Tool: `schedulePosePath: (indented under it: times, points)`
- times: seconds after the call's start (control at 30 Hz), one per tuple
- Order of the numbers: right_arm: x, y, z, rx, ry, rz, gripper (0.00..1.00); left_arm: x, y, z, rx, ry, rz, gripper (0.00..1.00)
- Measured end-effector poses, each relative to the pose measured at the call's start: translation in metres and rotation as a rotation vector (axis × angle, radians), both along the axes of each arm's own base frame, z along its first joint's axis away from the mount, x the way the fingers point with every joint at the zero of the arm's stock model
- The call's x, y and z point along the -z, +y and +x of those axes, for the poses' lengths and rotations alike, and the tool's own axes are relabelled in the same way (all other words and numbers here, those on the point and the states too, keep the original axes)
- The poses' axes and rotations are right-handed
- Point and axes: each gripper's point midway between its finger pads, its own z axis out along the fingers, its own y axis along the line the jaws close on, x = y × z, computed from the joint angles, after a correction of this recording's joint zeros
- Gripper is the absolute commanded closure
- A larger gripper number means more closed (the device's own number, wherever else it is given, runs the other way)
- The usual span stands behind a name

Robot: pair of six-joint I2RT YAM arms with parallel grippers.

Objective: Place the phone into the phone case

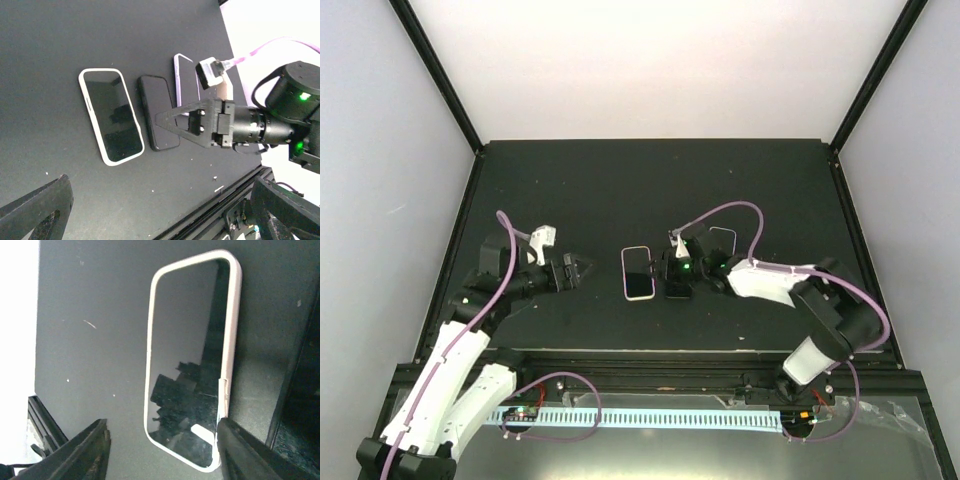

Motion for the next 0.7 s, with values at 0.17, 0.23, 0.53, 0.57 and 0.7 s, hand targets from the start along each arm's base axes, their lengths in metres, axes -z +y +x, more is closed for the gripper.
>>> schedulePosePath:
  times: [0.17,0.23,0.53,0.57,0.7]
  points:
    - [-0.036,-0.011,0.001,0.007,-0.105,-0.016,0.14,-0.022,0.002,0.004,-0.015,-0.052,0.0,0.01]
    - [-0.049,-0.019,0.0,0.009,-0.144,-0.038,0.08,-0.031,0.003,0.005,-0.021,-0.075,-0.002,0.01]
    - [-0.141,-0.062,-0.019,0.063,-0.39,-0.03,0.0,-0.07,0.015,0.006,-0.082,-0.181,0.022,0.01]
    - [-0.15,-0.068,-0.023,0.072,-0.412,-0.026,0.0,-0.074,0.016,0.005,-0.085,-0.191,0.025,0.01]
    - [-0.176,-0.092,-0.04,0.112,-0.466,-0.016,0.0,-0.091,0.016,0.003,-0.078,-0.229,0.019,0.01]
